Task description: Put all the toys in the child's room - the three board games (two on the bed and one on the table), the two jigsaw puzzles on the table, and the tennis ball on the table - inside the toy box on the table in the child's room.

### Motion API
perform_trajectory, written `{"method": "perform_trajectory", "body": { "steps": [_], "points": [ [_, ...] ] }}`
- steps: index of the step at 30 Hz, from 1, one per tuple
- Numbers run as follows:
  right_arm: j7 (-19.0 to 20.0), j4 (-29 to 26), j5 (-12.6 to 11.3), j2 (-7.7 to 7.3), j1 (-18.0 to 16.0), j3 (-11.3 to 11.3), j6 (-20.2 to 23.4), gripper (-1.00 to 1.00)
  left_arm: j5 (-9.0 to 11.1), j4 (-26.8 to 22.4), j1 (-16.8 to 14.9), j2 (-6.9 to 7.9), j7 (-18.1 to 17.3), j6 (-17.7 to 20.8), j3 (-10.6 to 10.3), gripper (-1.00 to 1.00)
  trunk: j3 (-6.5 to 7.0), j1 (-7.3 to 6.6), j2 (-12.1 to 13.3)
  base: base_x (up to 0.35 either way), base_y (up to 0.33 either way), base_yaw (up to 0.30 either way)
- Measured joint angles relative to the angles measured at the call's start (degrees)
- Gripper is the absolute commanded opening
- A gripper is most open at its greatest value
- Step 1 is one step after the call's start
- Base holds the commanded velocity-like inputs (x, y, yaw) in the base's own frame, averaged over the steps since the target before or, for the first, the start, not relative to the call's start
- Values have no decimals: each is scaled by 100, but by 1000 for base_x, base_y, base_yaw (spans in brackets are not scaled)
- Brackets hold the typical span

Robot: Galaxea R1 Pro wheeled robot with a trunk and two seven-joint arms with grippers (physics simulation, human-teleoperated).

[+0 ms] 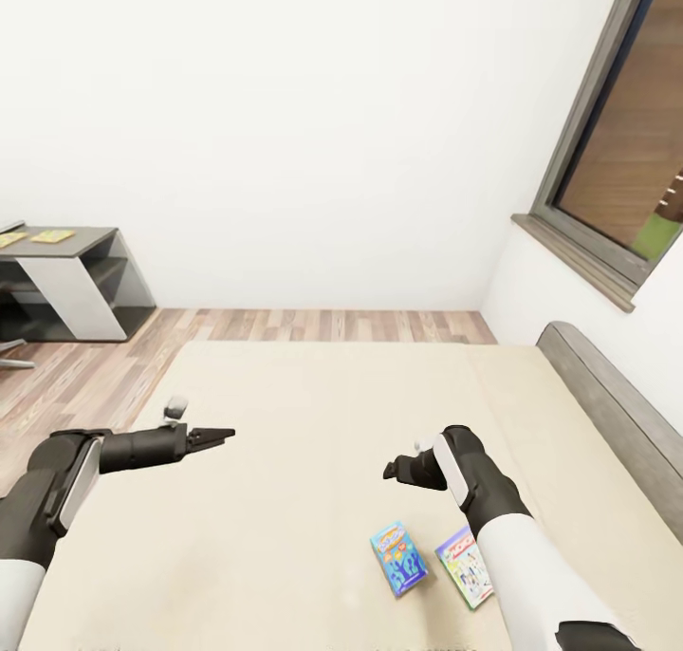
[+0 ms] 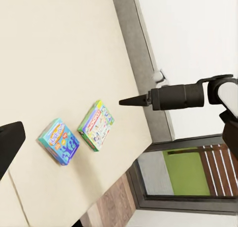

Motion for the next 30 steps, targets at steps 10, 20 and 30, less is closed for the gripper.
{"method": "perform_trajectory", "body": {
  "steps": [10,20,30],
  "points": [
    [-3,0,0,-3,0,-4,17,100,17,6,-27,5,-13,28,19,100,-95,0,0,0,0,0],
    [-7,-29,1,-9,-8,-5,17,100,26,8,-31,16,-17,34,57,100,-189,0,0,0,0,0],
    [-11,-30,0,-52,-9,-5,17,100,27,8,-31,18,-26,35,132,100,-284,0,0,0,0,0]
  ]
}}
